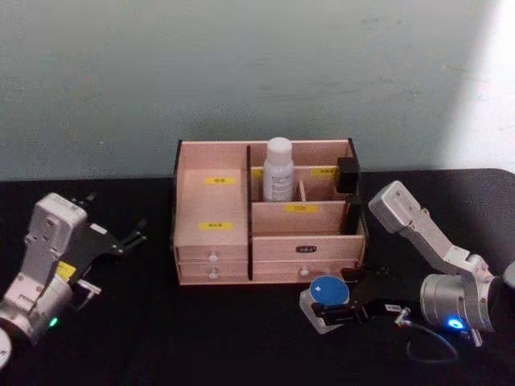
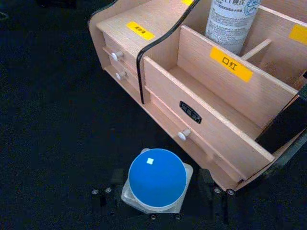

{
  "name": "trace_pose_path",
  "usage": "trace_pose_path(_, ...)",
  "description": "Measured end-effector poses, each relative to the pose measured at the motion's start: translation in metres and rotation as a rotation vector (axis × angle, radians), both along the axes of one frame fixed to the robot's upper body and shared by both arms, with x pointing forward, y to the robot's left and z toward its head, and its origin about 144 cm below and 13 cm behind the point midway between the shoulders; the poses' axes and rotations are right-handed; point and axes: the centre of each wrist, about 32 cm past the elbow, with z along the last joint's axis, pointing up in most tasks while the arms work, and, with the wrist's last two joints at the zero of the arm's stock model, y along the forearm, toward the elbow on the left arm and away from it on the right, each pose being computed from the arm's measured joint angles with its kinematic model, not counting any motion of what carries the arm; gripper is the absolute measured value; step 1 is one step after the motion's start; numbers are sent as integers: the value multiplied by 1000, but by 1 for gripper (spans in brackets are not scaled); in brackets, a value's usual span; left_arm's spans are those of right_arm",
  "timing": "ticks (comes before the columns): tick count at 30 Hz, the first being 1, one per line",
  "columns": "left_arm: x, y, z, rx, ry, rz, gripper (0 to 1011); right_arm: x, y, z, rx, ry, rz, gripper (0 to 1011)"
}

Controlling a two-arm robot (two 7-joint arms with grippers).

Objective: Pick up the facial cleanser and watermelon frost from the table and place them into the tiered storage box.

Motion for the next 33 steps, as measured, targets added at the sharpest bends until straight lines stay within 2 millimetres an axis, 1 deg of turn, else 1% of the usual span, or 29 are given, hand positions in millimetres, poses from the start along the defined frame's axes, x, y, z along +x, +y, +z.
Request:
trace_pose_path(14,0,0,0,0,0,0,1001,10,5,-2,-3,7,-3,1000)
trace_pose_path(30,0,0,0,0,0,0,1001,11,7,-3,-9,3,1,1000)
trace_pose_path(33,0,0,0,0,0,0,1001,11,7,-3,-8,3,1,959)
